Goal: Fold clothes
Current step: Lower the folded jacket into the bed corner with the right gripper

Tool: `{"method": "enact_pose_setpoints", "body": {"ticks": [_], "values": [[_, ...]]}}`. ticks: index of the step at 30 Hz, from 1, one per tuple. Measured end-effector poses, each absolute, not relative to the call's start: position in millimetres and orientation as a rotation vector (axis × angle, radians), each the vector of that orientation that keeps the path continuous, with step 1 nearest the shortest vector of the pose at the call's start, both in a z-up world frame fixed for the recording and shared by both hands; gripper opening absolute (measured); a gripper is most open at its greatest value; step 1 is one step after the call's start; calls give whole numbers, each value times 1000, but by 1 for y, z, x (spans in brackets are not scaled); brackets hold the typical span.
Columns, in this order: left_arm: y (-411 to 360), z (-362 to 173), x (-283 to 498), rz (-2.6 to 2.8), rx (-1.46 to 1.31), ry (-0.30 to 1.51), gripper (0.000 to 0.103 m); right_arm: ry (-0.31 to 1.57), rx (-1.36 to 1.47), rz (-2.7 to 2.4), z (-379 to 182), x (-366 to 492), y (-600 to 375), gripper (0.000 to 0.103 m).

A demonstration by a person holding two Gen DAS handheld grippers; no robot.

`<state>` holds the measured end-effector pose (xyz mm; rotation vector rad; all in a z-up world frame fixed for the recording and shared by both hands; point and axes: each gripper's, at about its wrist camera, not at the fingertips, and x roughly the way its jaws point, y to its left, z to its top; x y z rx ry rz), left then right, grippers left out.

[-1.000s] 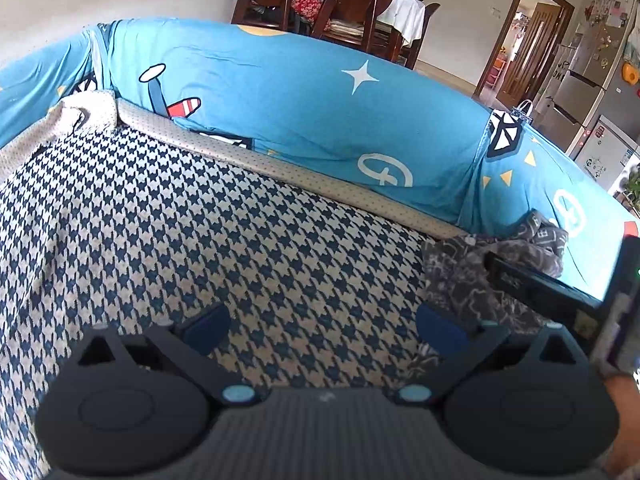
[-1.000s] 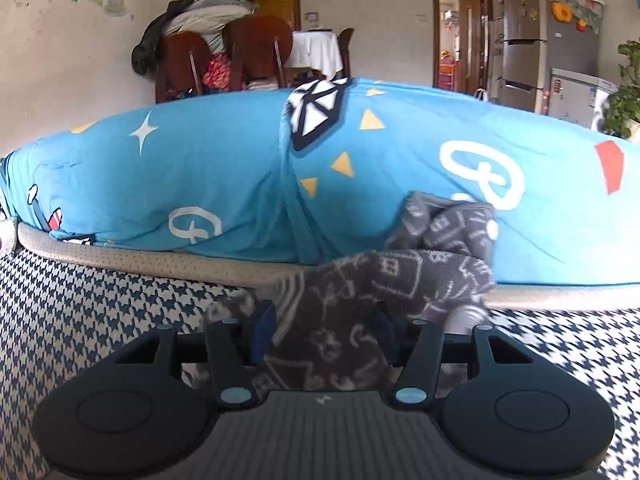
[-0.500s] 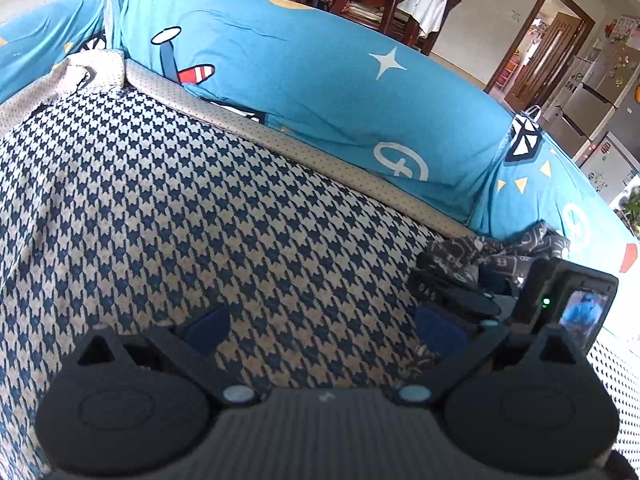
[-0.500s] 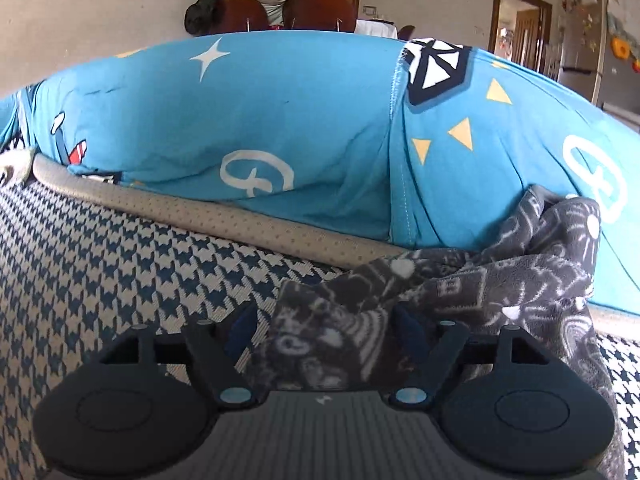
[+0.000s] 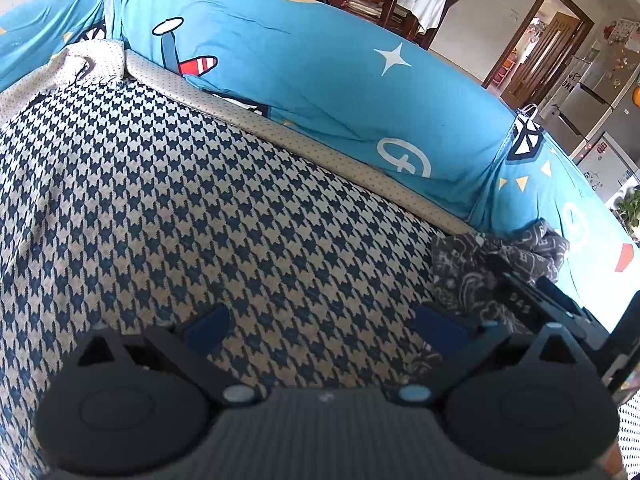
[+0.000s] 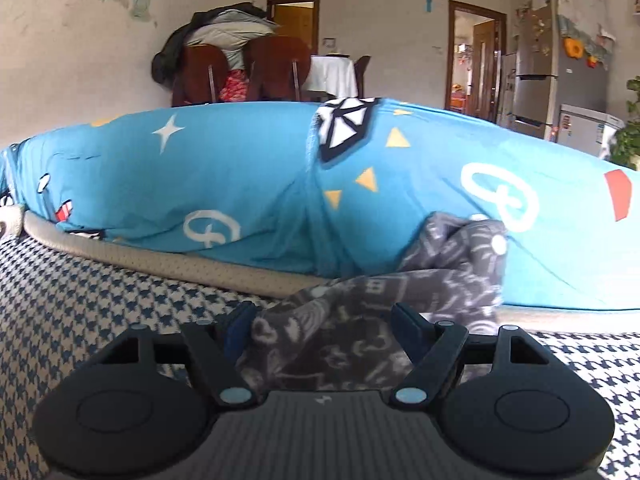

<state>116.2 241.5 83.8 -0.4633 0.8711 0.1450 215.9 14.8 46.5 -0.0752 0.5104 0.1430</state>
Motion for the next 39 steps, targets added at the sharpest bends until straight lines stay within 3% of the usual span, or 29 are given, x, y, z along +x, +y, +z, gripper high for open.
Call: {"method": "enact_pose_setpoints", "body": {"ticks": [11,19,26,30,35,39], "values": [[243,79,117,128,-446,881,103,510,-2,51,63,218,-28,75],[246,78,117,123,-467,886,103,616,1,-185,32,248,-60,75],[246,76,120,126,-467,895,103,610,-40,-149,15,289,-28,75],[247,79,118,117,-481,886,103,595,-187,-207,-4,295,-3,77],[243,82,117,114,-480,880,103,625,-56,-212,-5,292,-24,89],[239,86,115,103,-459,868,103,585,-6,-231,4,273,-33,89]]}}
